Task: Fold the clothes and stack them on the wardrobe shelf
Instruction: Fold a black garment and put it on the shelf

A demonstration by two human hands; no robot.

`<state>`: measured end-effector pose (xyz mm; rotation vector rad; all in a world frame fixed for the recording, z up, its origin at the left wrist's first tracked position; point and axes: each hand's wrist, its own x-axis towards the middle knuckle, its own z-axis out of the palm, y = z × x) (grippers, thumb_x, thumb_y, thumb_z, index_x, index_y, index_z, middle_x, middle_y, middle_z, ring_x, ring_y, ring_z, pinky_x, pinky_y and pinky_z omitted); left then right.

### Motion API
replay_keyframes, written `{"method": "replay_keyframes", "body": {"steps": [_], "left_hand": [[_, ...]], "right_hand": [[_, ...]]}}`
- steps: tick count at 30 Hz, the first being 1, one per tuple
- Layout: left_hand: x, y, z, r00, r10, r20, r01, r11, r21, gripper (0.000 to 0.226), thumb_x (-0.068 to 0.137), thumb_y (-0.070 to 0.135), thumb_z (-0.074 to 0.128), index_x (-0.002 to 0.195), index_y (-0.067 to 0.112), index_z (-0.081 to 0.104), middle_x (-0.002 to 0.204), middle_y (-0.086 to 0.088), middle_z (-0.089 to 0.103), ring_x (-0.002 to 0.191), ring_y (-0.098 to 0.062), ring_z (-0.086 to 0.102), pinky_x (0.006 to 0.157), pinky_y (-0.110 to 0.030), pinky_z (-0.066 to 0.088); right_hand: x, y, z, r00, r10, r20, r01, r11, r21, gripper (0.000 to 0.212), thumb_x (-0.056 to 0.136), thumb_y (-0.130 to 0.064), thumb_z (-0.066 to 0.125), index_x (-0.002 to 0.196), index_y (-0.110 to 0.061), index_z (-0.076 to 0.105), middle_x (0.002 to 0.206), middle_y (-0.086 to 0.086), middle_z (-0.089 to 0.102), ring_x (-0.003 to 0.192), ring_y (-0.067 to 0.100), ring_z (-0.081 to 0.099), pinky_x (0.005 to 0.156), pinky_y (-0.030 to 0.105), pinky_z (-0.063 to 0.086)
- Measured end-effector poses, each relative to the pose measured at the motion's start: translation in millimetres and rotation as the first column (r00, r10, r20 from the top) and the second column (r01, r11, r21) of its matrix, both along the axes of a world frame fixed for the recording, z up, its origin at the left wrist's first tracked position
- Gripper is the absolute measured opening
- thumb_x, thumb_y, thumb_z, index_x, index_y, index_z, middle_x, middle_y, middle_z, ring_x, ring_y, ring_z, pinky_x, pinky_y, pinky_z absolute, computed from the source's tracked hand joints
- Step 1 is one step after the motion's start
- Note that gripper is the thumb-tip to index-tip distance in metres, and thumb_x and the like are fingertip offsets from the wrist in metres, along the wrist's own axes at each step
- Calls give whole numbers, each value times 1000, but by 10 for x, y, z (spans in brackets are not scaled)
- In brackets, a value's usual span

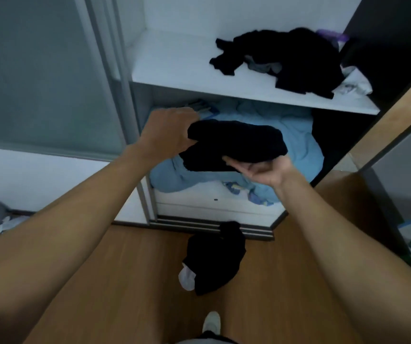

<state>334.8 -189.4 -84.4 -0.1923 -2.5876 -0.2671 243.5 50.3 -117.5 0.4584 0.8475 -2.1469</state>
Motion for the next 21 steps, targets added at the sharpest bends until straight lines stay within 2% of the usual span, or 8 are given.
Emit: {"method": "replay_keyframes", "body": {"steps": [2, 4, 5, 7, 9, 13, 18, 21], "left_hand": [[-91, -34, 230, 994, 38, -104, -43, 998, -43, 29, 83, 36, 60, 86, 8, 68, 85, -8, 68, 78, -30, 66, 59, -38, 49], [-206, -122, 415, 972, 133, -194, -147, 988, -56, 23, 83, 28, 67, 97, 10, 69, 94, -8, 68, 86, -32, 66, 62, -39, 48], [-271, -174, 491, 955, 178, -239, -195, 980, -50, 24, 82, 26, 67, 103, 12, 68, 99, -8, 68, 91, -33, 65, 65, -41, 48], [-408, -277, 606, 928, 242, -284, -252, 968, 4, 30, 83, 21, 64, 112, 16, 64, 111, -6, 65, 103, -31, 61, 70, -45, 50], [-565, -401, 660, 920, 296, -255, -288, 955, 69, 36, 85, 16, 61, 120, 21, 58, 122, -1, 61, 113, -28, 56, 73, -47, 51], [-889, -758, 630, 903, 328, -277, -326, 944, 54, 48, 90, 8, 59, 136, 22, 56, 133, 1, 60, 122, -27, 53, 81, -47, 54], [-1473, -1360, 779, 815, 381, -436, -400, 915, 51, 54, 86, 3, 61, 137, 22, 57, 133, 2, 59, 124, -26, 50, 67, -36, 50], [-1904, -1727, 759, 848, 375, -375, -409, 912, -14, 57, 80, 6, 63, 135, 19, 57, 134, -1, 59, 123, -29, 51, 90, -40, 47]], "right_hand": [[-232, -145, 448, 981, -14, -195, 22, 999, 41, 37, 79, -23, 67, 109, -2, 69, 114, 18, 70, 109, 35, 66, 97, 47, 55], [-443, -244, 718, 924, 7, -383, 13, 999, 51, 17, 60, -9, 75, 77, -7, 74, 79, 7, 73, 77, 21, 71, 71, 29, 62], [-551, -306, 811, 888, 12, -459, 20, 998, 65, 5, 67, -9, 74, 72, -10, 72, 68, 4, 72, 67, 18, 70, 60, 26, 60], [-731, -470, 953, 826, 14, -564, 31, 997, 69, 24, 91, -15, 58, 71, -12, 72, 61, 2, 71, 59, 17, 71, 51, 25, 57], [-893, -686, 1072, 777, 50, -627, -17, 998, 58, 28, 91, -14, 53, 75, -11, 75, 68, 4, 72, 66, 19, 72, 56, 28, 58], [-1307, -1230, 1224, 718, 56, -694, -10, 997, 71, 45, 91, -11, 52, 136, -4, 56, 116, 13, 66, 101, 30, 69, 79, 41, 59], [-2022, -1959, 1389, 655, 64, -753, -77, 997, 18, 31, 87, -15, 60, 117, -8, 62, 89, 7, 74, 77, 26, 73, 61, 34, 57], [-2569, -2353, 1245, 685, 107, -721, -32, 993, 117, 31, 87, -21, 63, 115, -8, 61, 84, 5, 70, 70, 22, 70, 58, 31, 57]]}}
